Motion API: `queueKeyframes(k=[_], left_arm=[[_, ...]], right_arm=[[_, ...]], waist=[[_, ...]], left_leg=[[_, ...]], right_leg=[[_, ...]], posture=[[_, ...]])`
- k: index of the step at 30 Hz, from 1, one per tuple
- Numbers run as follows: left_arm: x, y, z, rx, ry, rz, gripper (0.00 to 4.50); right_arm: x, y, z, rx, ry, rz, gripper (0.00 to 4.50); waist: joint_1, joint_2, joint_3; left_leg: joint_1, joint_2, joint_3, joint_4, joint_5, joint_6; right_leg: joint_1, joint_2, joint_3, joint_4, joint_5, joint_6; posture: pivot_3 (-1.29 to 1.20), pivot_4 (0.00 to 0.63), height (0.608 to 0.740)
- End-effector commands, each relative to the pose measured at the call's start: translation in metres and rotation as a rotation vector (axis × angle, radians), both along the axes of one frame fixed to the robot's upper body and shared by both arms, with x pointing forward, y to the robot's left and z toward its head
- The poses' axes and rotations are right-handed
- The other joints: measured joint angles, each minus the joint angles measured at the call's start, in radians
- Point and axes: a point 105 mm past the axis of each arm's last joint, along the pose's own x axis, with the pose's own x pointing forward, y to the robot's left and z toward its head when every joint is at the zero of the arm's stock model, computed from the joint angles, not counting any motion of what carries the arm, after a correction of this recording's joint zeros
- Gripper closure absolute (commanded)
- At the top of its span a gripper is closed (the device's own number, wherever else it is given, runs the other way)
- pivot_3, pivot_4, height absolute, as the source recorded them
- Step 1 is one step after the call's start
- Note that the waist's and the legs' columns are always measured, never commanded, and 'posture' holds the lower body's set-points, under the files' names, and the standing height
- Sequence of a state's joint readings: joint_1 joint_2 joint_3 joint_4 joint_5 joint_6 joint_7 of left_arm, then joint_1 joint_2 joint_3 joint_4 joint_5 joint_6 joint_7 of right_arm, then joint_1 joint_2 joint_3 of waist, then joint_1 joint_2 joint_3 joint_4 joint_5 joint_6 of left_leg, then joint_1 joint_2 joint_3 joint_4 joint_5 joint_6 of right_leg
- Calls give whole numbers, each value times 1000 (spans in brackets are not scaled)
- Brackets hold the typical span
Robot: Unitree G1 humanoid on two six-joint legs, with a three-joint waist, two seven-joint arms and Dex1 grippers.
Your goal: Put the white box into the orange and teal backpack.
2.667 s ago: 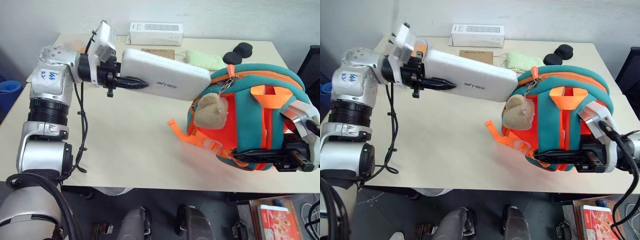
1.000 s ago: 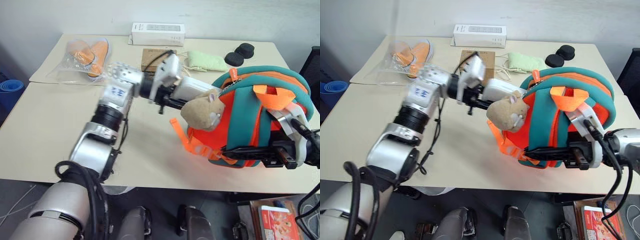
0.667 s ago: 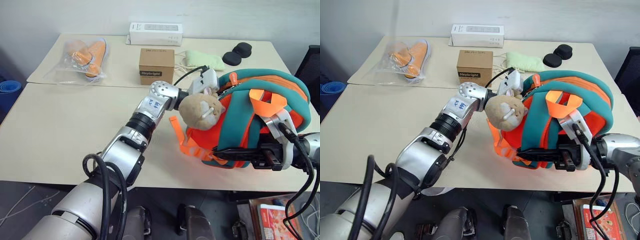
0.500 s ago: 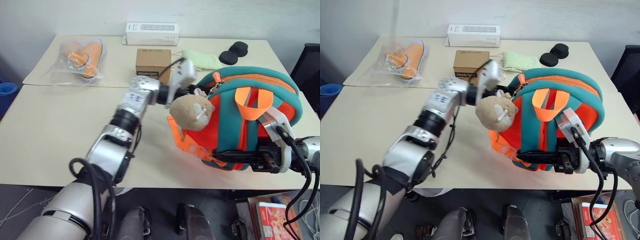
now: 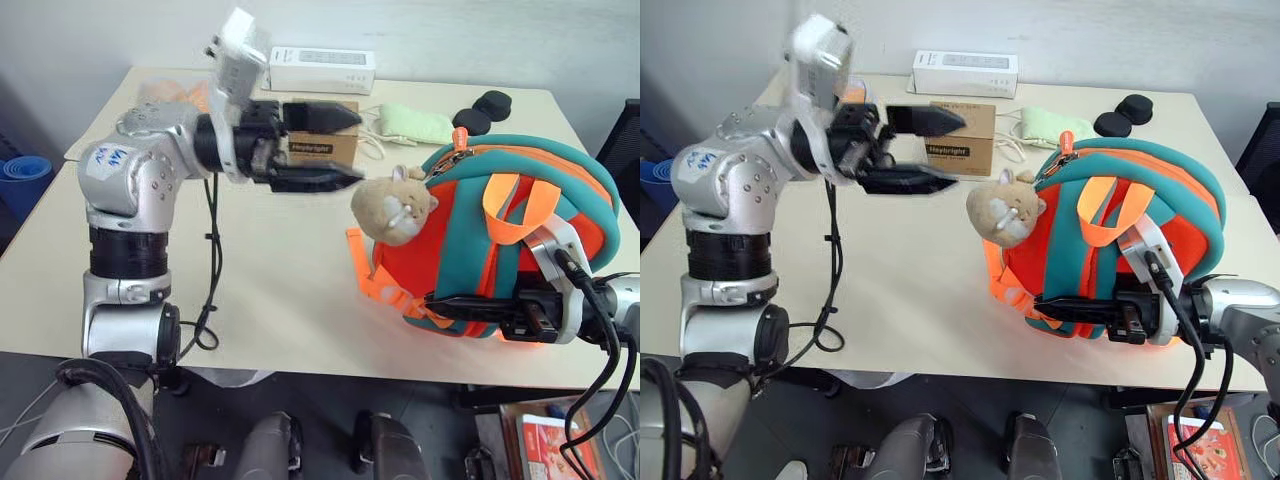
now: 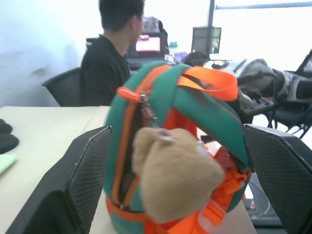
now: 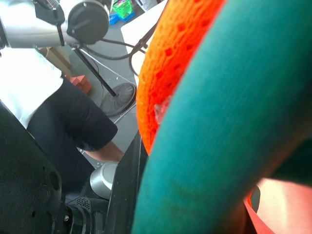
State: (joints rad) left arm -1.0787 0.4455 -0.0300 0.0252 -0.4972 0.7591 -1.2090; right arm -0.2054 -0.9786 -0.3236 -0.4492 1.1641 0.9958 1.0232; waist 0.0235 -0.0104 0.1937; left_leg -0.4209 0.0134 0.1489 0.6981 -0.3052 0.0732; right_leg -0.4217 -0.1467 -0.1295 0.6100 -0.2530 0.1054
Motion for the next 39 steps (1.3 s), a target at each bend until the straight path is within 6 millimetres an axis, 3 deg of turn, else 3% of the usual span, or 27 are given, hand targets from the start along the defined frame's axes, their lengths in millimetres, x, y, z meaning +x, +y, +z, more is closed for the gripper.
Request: queueKeyframes(k=[1,5,7,17,20,23,29,33,36,39], left_arm=[[20,-25,-23,81,-69,137,23],[31,-37,-49,147,-99,176,23],[35,-38,-51,137,-113,193,23],[45,-15,-36,67,-84,241,2298],[59,5,-36,54,-53,305,2789],[75,23,-41,108,-81,366,2937],[96,50,-87,378,-153,399,2950],[99,34,-124,435,-163,358,2950],[84,10,-166,532,-191,246,2950],[80,-3,-178,533,-192,232,2950]], right_arm=[[-4,3,7,14,-27,30,4491],[-5,4,7,18,-26,30,4491],[-6,5,6,19,-27,31,4491],[-1,-1,1,16,-30,-29,4491],[2,-4,2,20,-41,-51,4491],[1,-7,5,28,-56,-61,4491],[-1,-15,16,92,-90,-73,4491],[4,-16,18,111,-112,-94,4491],[5,-14,25,150,-141,-88,4491],[9,-13,22,119,-161,-106,4491]], waist=[[1,0,0],[0,0,0],[-3,0,0],[-1,0,0],[-1,0,0],[-1,0,0],[0,0,0],[2,0,0],[2,0,0],[1,0,0]], left_leg=[[0,0,0,0,0,0],[0,0,0,0,0,0],[0,1,1,-1,0,-1],[-1,2,1,-1,0,-1],[-1,2,1,-1,0,-1],[-1,2,1,-1,0,-1],[-1,1,2,-1,0,-1],[-1,1,2,-1,0,-1],[-2,1,2,-1,-1,0],[-2,1,2,-1,-1,0]], right_leg=[[0,1,-1,0,0,0],[-1,1,-2,-3,0,0],[-3,-1,-2,-3,0,0],[-3,-1,-3,-3,0,-1],[-3,-1,-3,-2,0,-1],[-3,-1,-3,-2,0,-1],[-4,0,-4,-3,0,-1],[-4,-2,-3,-3,0,-1],[-4,-3,-3,-3,0,-1],[-5,-3,-3,-3,0,-1]], posture=[[0,150,740],[0,150,740],[0,150,740],[0,150,740],[0,150,740],[0,150,740],[0,150,740],[0,150,740],[0,150,740],[0,150,740]])
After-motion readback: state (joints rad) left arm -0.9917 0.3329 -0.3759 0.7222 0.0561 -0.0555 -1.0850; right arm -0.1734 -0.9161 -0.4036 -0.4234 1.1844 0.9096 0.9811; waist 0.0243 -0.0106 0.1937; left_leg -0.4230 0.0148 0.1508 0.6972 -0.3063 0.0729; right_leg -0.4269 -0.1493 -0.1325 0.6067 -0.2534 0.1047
